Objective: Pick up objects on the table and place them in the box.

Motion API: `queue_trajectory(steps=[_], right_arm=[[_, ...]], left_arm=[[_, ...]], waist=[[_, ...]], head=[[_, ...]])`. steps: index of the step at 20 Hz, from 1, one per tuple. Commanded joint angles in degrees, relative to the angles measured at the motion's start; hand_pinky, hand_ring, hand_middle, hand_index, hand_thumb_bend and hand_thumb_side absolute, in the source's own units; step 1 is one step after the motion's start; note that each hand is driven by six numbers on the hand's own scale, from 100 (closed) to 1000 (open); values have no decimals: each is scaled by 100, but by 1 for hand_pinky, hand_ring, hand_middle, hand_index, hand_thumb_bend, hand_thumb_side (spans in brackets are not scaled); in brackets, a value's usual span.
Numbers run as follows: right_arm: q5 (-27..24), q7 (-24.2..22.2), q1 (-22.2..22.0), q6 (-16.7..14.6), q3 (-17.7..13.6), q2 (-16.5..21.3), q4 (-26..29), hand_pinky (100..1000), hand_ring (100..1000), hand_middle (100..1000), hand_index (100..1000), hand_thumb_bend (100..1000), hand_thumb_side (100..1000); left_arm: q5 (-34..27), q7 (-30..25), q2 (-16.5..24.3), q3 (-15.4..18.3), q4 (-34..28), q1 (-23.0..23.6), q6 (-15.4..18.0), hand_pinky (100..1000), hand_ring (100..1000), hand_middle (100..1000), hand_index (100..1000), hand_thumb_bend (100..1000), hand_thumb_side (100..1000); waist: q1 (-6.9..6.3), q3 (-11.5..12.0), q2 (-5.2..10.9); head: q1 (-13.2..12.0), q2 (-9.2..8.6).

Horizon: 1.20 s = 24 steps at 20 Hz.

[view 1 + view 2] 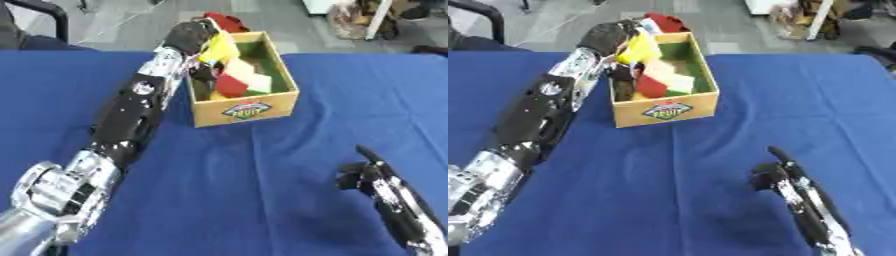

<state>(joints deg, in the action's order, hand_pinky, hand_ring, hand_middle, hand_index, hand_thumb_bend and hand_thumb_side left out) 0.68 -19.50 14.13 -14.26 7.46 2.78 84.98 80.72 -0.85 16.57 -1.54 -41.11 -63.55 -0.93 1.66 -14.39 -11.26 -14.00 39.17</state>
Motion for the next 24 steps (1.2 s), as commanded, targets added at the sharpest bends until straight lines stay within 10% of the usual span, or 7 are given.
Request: queue_trajectory(steps=[1, 6, 10, 17, 24], right_arm=[[-35, -14, 49, -12, -28, 43, 117, 650, 652, 664, 1000, 100, 769], [-30, 26, 29, -16, -85, 93, 113, 650, 652, 664, 1000, 100, 757], [-20, 59, 18, -28, -139, 123, 131, 650, 652, 664, 1000, 100, 740], [-32, 109, 51, -58, -198, 124, 184, 649, 650, 662, 1000, 100, 708], [-88, 209, 77, -117, -248, 89, 238, 646, 646, 658, 1000, 100, 671]], left_arm=[[-227, 85, 244, -26, -328, -128, 82, 883, 858, 931, 1000, 261, 768], [-1318, 470, 795, -175, -1327, -50, 381, 812, 767, 774, 925, 185, 420], [-3013, 504, 1527, -333, -2445, 304, 632, 791, 738, 726, 881, 100, 308], [-5807, 315, 2526, -209, -4657, 1968, 688, 762, 693, 669, 841, 100, 459], [-7287, 862, 1909, 320, -6155, 4048, 565, 738, 651, 620, 810, 100, 619]], waist=[[25, 32, 74], [13, 199, 131], [-2, 402, 173], [1, 667, 187], [39, 801, 152]], head=[[33, -42], [140, 12], [220, 46], [291, 71], [285, 160]])
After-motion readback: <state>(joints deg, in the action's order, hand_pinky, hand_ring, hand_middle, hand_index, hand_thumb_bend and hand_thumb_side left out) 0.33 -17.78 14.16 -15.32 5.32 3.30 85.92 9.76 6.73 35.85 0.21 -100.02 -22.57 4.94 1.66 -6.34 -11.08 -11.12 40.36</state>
